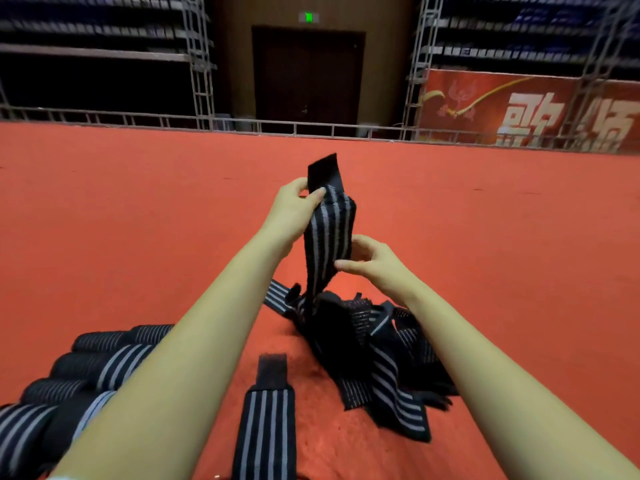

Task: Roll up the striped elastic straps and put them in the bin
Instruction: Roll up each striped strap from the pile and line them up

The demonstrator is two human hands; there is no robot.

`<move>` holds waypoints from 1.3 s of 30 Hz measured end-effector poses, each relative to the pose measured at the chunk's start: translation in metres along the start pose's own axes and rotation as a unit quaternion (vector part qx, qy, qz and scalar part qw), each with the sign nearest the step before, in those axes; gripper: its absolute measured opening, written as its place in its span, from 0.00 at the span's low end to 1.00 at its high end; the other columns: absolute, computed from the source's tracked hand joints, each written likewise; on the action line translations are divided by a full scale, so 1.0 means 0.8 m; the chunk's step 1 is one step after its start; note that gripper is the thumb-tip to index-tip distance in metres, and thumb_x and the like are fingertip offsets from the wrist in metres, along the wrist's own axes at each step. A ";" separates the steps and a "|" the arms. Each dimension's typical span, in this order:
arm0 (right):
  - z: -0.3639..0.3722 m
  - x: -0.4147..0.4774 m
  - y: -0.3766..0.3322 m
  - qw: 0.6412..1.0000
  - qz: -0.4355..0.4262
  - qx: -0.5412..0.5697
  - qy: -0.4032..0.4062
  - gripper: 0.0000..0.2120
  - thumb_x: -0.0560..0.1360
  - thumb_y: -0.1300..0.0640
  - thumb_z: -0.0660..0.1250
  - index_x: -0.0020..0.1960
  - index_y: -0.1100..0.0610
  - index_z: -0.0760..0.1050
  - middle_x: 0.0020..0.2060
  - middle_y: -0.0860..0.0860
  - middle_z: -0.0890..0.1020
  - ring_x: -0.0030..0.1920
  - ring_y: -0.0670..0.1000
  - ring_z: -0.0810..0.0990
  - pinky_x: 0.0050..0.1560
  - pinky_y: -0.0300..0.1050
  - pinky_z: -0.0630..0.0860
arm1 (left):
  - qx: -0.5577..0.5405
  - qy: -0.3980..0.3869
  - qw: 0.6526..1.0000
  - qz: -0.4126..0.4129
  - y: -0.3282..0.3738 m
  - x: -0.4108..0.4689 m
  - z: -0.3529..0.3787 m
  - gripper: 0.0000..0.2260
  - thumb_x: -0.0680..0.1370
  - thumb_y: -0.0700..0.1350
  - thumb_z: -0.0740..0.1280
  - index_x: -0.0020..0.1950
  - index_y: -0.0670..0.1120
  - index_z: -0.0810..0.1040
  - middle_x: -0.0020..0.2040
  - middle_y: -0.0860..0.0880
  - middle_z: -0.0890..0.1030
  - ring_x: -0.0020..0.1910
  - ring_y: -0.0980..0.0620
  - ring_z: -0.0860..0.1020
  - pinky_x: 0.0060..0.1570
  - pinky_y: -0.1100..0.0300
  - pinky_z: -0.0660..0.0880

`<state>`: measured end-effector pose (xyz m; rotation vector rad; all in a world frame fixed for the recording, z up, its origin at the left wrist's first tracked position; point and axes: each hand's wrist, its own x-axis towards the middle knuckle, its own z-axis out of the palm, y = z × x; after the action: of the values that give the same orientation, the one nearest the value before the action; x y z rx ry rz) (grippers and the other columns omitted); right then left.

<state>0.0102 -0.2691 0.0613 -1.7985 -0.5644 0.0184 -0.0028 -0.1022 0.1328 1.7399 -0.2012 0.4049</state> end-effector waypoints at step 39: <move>0.156 -0.265 -0.064 0.975 0.109 0.140 -0.133 0.08 0.78 0.56 0.66 0.56 0.55 0.78 0.43 0.50 0.83 0.36 0.49 0.79 0.35 0.43 0.76 | 0.039 -0.017 0.996 -0.082 -0.022 -0.268 -0.092 0.10 0.79 0.44 0.67 0.52 0.37 0.80 0.43 0.46 0.82 0.37 0.55 0.79 0.34 0.65 0.75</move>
<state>-0.2322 -0.2279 0.0115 -1.5822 -0.5202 0.4743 -0.2064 -0.0456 0.0482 1.8260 -0.0679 0.2660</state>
